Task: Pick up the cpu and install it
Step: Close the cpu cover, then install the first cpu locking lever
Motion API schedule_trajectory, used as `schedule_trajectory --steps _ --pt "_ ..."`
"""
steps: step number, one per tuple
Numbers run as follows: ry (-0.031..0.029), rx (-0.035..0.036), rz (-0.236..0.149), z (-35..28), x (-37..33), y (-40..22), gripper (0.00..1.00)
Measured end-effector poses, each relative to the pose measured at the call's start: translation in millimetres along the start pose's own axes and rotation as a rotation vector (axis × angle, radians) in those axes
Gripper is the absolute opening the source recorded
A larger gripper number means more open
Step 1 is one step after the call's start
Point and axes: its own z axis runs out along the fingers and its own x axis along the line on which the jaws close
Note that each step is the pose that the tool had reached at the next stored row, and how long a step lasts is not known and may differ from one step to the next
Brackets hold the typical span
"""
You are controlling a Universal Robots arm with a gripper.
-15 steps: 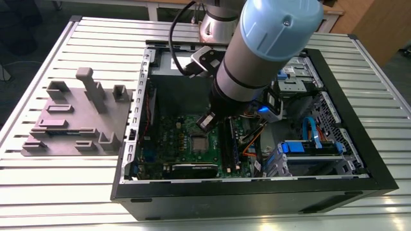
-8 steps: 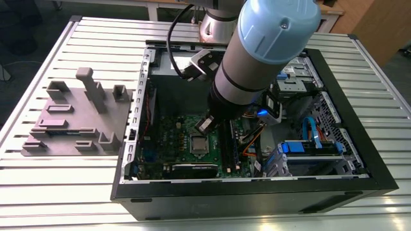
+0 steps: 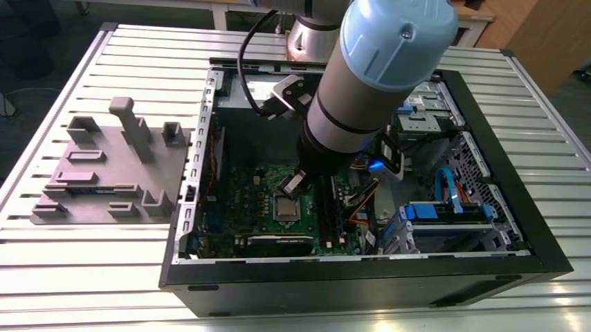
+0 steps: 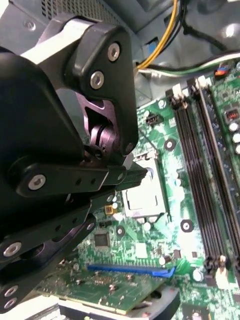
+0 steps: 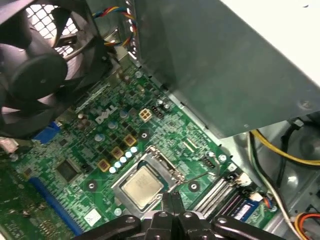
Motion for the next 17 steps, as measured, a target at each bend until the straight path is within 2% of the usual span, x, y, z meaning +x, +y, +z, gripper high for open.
schedule_trajectory --steps 2,4,7,17 --pt "0.0146 0.0029 0.002 0.8 0.9 0.4 0.11" --pt "0.0254 0.0038 0.003 1.9 2.2 1.0 0.11" --pt "0.0342 0.0062 0.004 3.5 3.9 2.3 0.11" --pt "0.0342 0.0063 0.004 3.4 4.2 2.0 0.11"
